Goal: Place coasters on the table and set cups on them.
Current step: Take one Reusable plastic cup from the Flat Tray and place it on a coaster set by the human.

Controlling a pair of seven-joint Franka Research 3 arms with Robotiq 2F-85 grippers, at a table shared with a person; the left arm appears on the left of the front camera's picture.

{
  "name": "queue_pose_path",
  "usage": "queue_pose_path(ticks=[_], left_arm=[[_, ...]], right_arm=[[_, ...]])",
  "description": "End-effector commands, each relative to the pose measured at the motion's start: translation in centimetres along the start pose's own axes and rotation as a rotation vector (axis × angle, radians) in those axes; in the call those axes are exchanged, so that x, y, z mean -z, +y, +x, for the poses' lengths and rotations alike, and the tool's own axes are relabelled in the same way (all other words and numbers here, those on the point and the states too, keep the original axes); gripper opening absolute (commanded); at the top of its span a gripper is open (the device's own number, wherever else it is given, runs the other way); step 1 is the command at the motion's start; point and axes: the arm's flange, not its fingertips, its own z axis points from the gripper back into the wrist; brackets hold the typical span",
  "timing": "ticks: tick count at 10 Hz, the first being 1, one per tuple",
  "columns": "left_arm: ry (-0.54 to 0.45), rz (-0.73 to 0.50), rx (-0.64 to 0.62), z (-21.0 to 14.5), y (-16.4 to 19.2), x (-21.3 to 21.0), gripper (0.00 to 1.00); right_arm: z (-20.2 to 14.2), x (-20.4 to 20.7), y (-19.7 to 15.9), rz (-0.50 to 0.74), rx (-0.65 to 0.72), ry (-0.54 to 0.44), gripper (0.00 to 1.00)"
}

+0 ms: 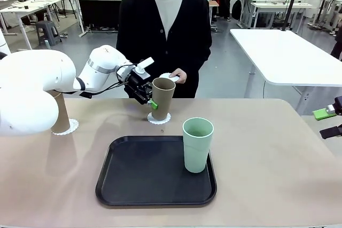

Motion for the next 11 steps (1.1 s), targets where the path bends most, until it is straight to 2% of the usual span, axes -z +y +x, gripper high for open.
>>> queue_pose_path(ticks=[1,2,3,11], left_arm=[[0.046,0.000,-0.036,-0.01,1.87,-0.82,0.85],[0.052,0.001,-0.051,-0.14,1.88,-0.82,0.88],[0.051,0.002,-0.061,-0.22,1.91,-0.85,1.00],[0.071,0.004,-0.091,-0.44,1.91,-0.99,1.00]], right_arm=[[0.05,0.02,-0.03,0.010,-0.001,-0.003,1.00],[0.05,0.02,-0.03,0.010,-0.001,-0.003,1.00],[0.05,0.02,-0.03,0.010,-0.001,-0.003,1.00],[0.05,0.02,-0.03,0.010,-0.001,-0.003,1.00]])
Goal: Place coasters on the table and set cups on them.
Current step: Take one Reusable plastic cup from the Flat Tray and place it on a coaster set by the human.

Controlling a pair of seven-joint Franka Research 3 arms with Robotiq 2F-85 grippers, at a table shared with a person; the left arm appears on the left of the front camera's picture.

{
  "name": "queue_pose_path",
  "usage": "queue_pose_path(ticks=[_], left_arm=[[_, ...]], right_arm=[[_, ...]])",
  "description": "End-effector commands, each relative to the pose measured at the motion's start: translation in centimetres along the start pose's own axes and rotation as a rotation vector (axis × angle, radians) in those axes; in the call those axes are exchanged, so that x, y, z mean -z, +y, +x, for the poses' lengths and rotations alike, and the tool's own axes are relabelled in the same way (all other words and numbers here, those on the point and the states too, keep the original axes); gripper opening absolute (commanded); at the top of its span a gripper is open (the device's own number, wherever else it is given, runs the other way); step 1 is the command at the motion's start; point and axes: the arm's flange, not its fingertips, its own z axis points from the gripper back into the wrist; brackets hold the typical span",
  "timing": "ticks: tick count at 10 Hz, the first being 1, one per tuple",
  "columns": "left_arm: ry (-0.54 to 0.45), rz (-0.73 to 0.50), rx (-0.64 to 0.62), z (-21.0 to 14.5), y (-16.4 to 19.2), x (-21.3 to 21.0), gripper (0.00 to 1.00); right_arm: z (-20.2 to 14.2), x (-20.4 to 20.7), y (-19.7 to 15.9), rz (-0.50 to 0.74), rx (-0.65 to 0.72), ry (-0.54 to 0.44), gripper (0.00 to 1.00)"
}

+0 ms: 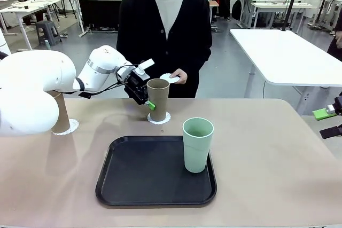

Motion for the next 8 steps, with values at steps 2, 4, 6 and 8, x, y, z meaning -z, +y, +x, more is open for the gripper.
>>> queue_pose_path(ticks=[2,4,6,8], left_arm=[[0.061,0.016,-0.014,0.6,1.7,-1.3,1.00],[0.083,0.025,-0.014,0.6,1.3,-2.0,1.00],[0.095,0.033,-0.021,0.3,1.0,-2.7,1.00],[0.114,0.032,-0.027,0.3,0.6,-3.3,1.00]], right_arm=[[0.0,0.0,0.0,0.010,-0.001,-0.003,1.00],[0.0,0.0,0.0,0.010,-0.001,-0.003,1.00],[0.0,0.0,0.0,0.010,-0.001,-0.003,1.00],[0.0,0.0,0.0,0.010,-0.001,-0.003,1.00]])
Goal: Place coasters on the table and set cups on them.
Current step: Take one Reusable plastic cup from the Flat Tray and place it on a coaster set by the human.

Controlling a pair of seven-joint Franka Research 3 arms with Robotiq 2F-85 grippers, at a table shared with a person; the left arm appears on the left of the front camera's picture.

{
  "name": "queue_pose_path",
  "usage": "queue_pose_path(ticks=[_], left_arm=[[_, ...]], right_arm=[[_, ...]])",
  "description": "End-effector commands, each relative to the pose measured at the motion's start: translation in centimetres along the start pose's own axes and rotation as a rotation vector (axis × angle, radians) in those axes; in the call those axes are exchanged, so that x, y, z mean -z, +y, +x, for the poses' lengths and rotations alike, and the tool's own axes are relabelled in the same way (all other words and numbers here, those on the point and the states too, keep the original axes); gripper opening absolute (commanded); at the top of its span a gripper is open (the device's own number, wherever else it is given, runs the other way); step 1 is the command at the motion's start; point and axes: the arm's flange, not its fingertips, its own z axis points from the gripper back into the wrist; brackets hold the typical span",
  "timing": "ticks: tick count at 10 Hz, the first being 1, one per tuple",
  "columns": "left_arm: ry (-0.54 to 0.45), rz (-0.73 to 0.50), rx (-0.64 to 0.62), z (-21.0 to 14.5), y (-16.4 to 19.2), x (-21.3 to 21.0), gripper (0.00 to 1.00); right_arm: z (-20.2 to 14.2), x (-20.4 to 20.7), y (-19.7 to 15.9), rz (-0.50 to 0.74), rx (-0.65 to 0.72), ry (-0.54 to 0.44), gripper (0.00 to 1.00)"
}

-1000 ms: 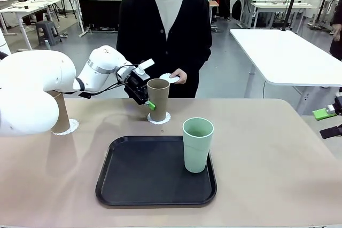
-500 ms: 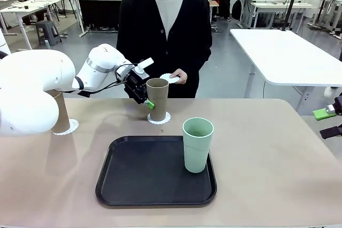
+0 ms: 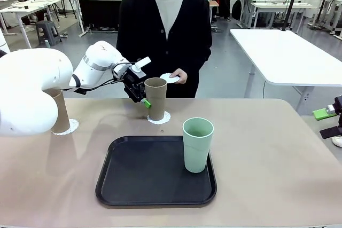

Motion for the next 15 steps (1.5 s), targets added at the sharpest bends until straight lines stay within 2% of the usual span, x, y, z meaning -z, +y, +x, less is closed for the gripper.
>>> queue_pose_path(ticks=[1,7,11,13,15], left_arm=[[0.054,-0.005,-0.032,0.4,0.6,-1.1,1.00],[0.088,-0.021,-0.075,0.1,0.1,-1.2,1.00],[0.171,0.013,-0.095,0.5,-0.9,-2.1,1.00],[0.267,0.061,-0.124,2.0,-2.8,-3.5,1.00],[0.409,0.102,-0.160,5.6,-6.5,-5.5,1.00]], right_arm=[[0.0,0.0,0.0,0.010,-0.001,-0.003,1.00],[0.0,0.0,0.0,0.010,-0.001,-0.003,1.00],[0.0,0.0,0.0,0.010,-0.001,-0.003,1.00],[0.0,0.0,0.0,0.010,-0.001,-0.003,1.00],[0.0,0.0,0.0,0.010,-0.001,-0.003,1.00]])
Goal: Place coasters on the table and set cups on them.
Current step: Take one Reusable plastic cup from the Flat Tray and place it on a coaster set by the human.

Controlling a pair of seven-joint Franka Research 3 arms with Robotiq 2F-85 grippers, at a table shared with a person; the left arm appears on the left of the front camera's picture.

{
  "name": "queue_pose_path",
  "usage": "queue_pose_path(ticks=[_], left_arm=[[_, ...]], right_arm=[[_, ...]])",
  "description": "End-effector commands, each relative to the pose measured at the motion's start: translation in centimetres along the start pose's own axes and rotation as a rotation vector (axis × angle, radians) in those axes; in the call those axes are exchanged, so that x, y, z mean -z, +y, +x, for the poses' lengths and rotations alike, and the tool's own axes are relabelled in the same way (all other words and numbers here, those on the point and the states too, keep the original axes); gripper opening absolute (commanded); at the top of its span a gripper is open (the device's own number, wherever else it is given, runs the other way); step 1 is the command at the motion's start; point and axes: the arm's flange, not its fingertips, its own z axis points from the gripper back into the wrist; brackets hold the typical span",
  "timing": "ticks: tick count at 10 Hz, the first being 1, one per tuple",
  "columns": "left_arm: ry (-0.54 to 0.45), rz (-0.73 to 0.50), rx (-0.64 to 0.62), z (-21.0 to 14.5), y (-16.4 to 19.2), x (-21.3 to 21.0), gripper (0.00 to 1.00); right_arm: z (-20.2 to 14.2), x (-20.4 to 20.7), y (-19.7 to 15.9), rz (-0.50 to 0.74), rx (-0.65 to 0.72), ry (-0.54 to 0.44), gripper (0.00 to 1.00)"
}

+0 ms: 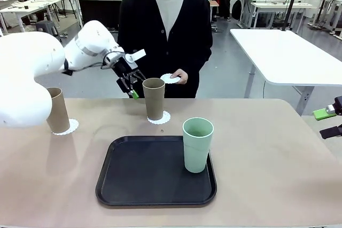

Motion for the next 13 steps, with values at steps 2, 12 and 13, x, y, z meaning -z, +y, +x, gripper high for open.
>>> queue_pose_path(ticks=[2,12,13], left_arm=[[0.274,0.063,-0.159,5.3,-11.0,-3.7,1.00],[0.620,0.683,-0.707,6.2,-32.5,-5.4,1.00],[0.507,0.518,-0.702,7.2,-29.9,-7.1,1.00]], right_arm=[[0.0,0.0,0.0,0.010,-0.001,-0.004,1.00],[0.0,0.0,0.0,0.010,-0.001,-0.004,1.00],[0.0,0.0,0.0,0.010,-0.001,-0.004,1.00]])
